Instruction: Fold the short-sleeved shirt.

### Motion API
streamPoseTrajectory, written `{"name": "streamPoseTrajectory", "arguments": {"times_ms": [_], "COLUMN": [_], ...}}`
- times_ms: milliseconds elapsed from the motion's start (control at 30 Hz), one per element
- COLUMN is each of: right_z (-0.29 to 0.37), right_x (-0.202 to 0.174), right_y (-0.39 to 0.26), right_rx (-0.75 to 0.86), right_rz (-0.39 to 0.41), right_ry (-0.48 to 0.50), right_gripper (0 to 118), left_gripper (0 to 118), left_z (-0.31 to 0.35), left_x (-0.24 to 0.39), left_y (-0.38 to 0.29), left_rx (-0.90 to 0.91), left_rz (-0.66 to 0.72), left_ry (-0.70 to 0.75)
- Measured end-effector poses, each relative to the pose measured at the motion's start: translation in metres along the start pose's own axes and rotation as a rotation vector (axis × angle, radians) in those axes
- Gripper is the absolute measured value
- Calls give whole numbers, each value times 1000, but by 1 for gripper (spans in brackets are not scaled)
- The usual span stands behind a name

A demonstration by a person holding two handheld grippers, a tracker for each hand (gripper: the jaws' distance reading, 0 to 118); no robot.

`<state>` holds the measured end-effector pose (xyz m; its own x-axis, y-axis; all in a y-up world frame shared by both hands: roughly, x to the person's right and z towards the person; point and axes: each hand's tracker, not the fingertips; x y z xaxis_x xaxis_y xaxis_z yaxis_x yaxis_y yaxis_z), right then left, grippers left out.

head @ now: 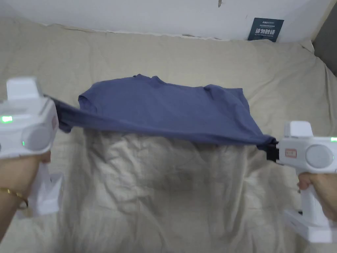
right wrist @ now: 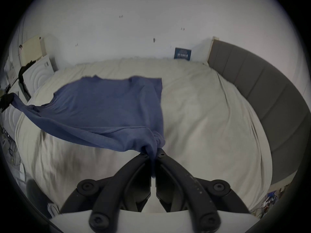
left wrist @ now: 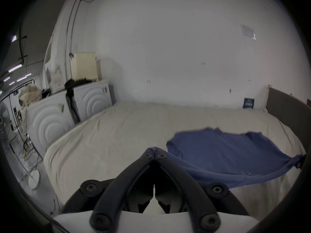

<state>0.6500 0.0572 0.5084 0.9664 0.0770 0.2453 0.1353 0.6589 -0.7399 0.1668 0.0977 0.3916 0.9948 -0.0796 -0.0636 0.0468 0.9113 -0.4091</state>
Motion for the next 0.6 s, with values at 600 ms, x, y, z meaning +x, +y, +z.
{"name": "streamPoseTrajectory", "arguments": {"times_ms": [600], "right_z": [67], "right_x": [26], "right_y": [-158], "right_rx": [-138], "right_rz": [110], "right_ry": [17], "right_gripper": [7], "left_gripper": [0], "left_z": [105], "left_x": [-49], "left_y": [-133], "left_rx": [-310], "left_rz": [43], "left_ry": [73]}}
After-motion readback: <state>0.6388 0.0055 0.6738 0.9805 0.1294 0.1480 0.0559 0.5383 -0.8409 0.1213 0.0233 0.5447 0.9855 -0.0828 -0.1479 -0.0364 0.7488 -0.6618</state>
